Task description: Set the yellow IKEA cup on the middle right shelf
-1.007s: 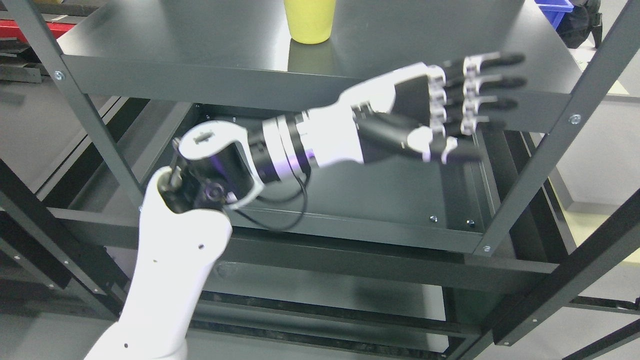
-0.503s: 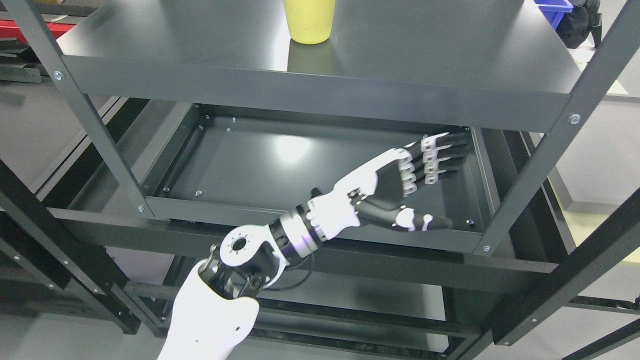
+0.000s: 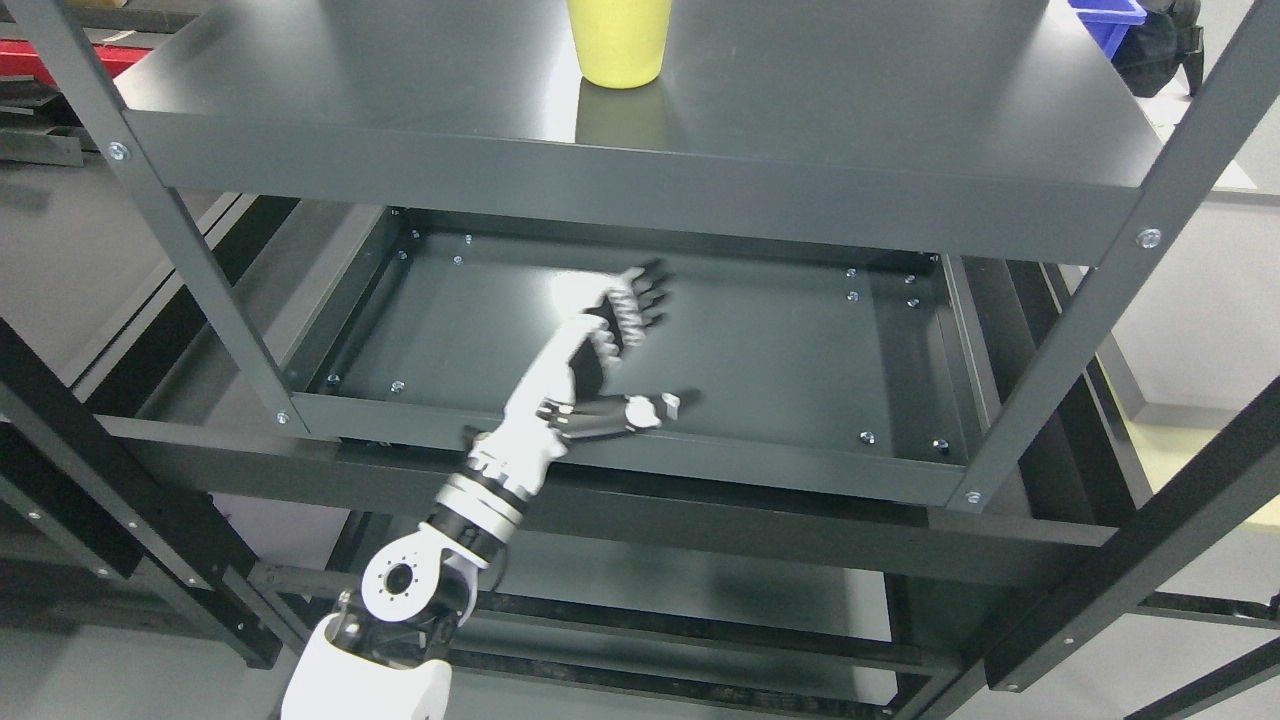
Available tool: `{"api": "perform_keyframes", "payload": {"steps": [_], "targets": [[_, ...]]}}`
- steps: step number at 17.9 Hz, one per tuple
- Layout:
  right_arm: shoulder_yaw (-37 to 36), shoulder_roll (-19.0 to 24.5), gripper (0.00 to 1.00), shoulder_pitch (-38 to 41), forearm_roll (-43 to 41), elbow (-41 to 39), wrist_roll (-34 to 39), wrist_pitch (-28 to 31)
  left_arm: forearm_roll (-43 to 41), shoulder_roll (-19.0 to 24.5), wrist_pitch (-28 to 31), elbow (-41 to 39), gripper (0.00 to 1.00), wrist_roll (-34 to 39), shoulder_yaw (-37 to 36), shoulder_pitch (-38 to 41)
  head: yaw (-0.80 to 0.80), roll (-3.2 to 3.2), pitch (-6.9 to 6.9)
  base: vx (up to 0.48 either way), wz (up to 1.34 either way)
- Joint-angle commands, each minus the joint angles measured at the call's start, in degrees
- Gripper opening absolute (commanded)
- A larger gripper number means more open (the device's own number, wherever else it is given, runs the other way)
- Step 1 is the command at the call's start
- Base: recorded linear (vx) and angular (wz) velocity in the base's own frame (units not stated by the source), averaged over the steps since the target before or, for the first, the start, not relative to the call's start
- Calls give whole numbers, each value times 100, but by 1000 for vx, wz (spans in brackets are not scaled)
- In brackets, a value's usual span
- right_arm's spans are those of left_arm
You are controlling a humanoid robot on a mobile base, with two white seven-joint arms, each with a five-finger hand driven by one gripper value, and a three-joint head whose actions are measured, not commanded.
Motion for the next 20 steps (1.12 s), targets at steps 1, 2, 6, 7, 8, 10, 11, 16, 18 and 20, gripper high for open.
{"api": "perform_keyframes", "payload": {"steps": [1,2,6,7,8,10,11,16,18,20], "targets": [[97,-100,99,79,-141,0,4,5,-573,100,-209,79,99,1255,886,560,0,0,0,0,0],[97,-100,100,79,-141,0,4,5,-573,100,-235,-78,99,1245,843,683,0,0,0,0,0],[97,-100,99,79,-141,0,4,5,-573,100,-174,-387,99,1245,842,842,0,0,0,0,0],[97,-100,99,79,-141,0,4,5,-573,100,-104,-405,99,1245,860,868,0,0,0,0,0],[97,-100,99,79,-141,0,4,5,-573,100,-78,-440,99,1237,860,869,0,0,0,0,0],[97,-100,99,79,-141,0,4,5,-573,100,-8,-598,99,1219,886,912,0,0,0,0,0],[97,-100,99,79,-141,0,4,5,-573,100,19,-720,99,1132,895,947,0,0,0,0,0],[97,-100,99,79,-141,0,4,5,-573,114,98,-792,97,867,1115,887,0,0,0,0,0],[105,-100,99,79,-141,0,4,5,-573,106,195,-792,98,867,1115,886,0,0,0,0,0],[97,-100,99,79,-141,0,4,5,-573,100,195,-792,98,867,1115,886,0,0,0,0,0]]}}
